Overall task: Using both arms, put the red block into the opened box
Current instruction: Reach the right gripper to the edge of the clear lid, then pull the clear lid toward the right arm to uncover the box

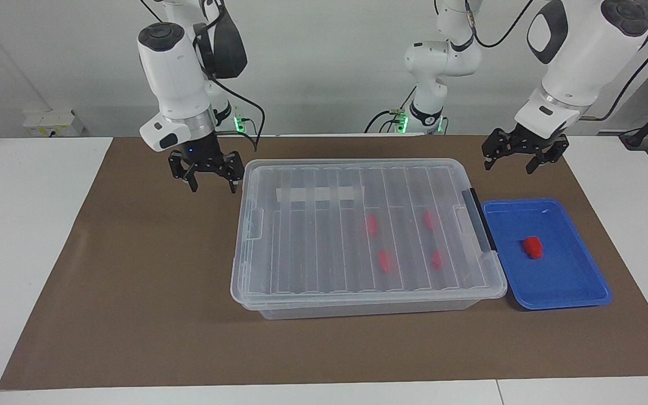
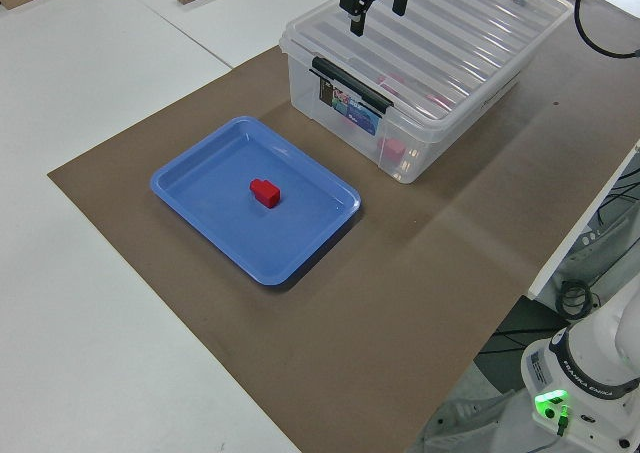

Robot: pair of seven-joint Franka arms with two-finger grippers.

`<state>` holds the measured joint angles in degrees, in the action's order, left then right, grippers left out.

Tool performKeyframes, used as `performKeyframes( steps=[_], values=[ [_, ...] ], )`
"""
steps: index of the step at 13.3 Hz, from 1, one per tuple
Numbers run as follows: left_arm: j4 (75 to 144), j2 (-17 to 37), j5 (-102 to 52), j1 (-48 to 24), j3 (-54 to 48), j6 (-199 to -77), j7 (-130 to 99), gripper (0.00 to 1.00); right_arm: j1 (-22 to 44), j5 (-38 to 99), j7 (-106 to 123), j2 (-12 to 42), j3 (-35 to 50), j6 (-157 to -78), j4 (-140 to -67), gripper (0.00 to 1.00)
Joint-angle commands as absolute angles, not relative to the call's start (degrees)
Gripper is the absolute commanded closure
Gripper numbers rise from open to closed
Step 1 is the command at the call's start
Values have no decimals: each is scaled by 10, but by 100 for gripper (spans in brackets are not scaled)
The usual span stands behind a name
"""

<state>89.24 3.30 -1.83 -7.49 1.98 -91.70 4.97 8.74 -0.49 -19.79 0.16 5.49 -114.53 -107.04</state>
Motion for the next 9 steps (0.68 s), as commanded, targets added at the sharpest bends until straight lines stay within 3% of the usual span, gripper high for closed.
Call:
performKeyframes(
  steps=[1,9],
  values=[
    [904,20,-11,-82,26,-911,47,0,103,1,-199,13,55,-1160,-1087,3],
    [904,20,-11,-82,26,-912,47,0,124,-67,-137,-2,55,-1165,-1148,0]
  ],
)
